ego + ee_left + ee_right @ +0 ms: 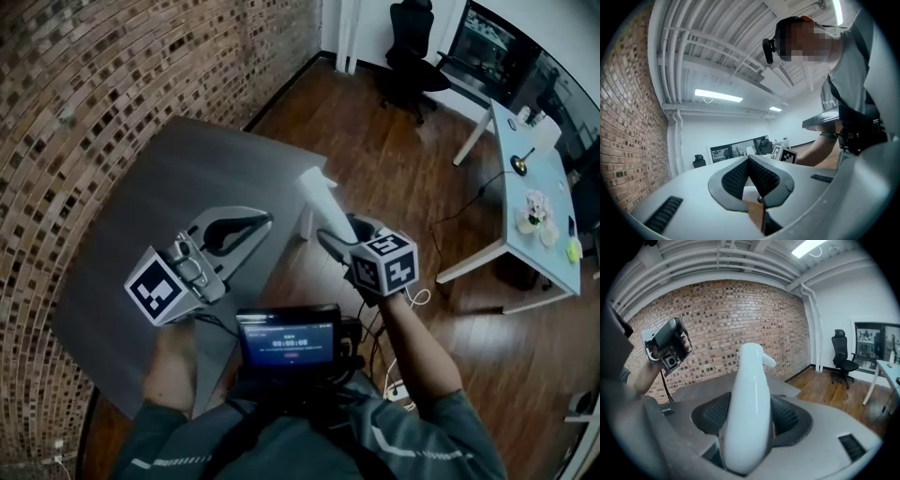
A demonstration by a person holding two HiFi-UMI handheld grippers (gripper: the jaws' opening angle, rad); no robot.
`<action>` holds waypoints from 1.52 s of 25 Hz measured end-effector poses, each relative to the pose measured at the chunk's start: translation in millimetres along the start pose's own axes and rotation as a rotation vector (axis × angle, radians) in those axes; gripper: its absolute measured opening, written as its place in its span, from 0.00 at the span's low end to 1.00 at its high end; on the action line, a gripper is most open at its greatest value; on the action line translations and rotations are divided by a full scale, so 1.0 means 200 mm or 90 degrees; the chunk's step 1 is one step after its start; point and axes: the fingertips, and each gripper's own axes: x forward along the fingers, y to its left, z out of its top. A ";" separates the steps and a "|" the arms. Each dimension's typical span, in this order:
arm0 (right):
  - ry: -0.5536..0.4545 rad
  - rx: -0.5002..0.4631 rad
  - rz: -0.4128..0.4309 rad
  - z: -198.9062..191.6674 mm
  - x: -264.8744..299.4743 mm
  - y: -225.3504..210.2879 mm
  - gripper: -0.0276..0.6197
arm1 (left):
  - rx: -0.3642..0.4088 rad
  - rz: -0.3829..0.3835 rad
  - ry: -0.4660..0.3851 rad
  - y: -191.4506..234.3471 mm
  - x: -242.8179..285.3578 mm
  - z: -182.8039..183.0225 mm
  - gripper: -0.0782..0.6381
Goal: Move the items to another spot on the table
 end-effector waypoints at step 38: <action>0.233 -0.160 0.180 0.06 1.48 -0.82 0.47 | -0.044 0.293 0.109 1.26 0.18 -0.64 0.10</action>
